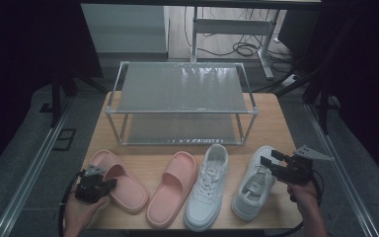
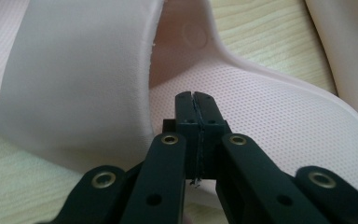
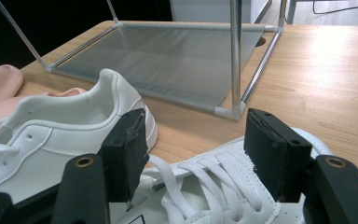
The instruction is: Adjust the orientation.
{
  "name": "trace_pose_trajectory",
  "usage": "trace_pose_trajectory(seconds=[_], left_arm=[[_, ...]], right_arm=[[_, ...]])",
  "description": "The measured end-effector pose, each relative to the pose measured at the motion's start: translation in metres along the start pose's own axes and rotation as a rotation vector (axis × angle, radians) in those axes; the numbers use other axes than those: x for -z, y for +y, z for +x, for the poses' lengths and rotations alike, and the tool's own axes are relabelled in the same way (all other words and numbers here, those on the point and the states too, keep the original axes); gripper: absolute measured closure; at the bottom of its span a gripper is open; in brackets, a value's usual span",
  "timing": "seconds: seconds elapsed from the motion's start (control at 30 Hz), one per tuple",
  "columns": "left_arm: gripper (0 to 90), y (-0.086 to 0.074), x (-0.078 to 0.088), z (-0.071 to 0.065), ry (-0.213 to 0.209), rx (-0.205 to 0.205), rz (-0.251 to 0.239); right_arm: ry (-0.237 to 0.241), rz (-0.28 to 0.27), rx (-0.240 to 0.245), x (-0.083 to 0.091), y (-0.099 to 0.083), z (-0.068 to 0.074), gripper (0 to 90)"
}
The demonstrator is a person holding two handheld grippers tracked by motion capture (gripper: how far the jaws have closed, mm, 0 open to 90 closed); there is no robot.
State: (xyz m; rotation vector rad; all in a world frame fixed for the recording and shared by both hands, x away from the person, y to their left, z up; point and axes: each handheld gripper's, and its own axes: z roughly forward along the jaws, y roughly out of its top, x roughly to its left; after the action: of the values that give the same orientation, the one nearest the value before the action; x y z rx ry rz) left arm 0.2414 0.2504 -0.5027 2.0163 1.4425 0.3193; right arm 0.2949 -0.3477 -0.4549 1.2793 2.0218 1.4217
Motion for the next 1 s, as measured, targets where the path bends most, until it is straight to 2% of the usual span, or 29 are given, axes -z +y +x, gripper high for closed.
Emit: trace_pose_trajectory(seconds=[0.2,0.4,0.47,0.5,0.6,0.7,0.8,0.9,1.0], left_arm=[[90.0,-0.004,0.004,0.008,-0.003,0.009,0.003],[90.0,-0.006,0.007,0.014,-0.017,0.025,-0.007],[90.0,-0.006,0.013,0.012,-0.069,0.037,-0.037],[90.0,-0.006,0.017,0.011,-0.083,0.032,-0.053],[90.0,-0.005,0.03,0.008,-0.083,0.024,-0.095],[90.0,-0.002,0.045,0.012,-0.059,0.034,-0.14],[90.0,0.001,0.054,0.023,-0.024,0.06,-0.164],[90.0,0.004,0.054,0.034,-0.011,0.078,-0.159],[90.0,0.006,0.046,0.045,-0.002,0.095,-0.137]], right_arm=[[0.026,-0.027,-0.029,0.007,0.002,-0.003,39.9],[0.012,-0.007,-0.018,0.005,0.002,-0.002,39.8],[0.015,-0.005,-0.015,0.004,0.002,-0.001,39.7],[0.019,-0.003,-0.016,0.003,0.001,0.0,39.6],[0.03,-0.005,-0.018,0.003,0.002,0.002,39.6],[0.033,-0.007,-0.011,0.004,0.003,0.003,39.6],[0.035,-0.011,-0.012,0.006,0.004,0.004,39.6],[0.032,-0.011,-0.009,0.006,0.003,0.004,39.6],[0.029,-0.01,-0.008,0.005,0.003,0.003,39.6]])
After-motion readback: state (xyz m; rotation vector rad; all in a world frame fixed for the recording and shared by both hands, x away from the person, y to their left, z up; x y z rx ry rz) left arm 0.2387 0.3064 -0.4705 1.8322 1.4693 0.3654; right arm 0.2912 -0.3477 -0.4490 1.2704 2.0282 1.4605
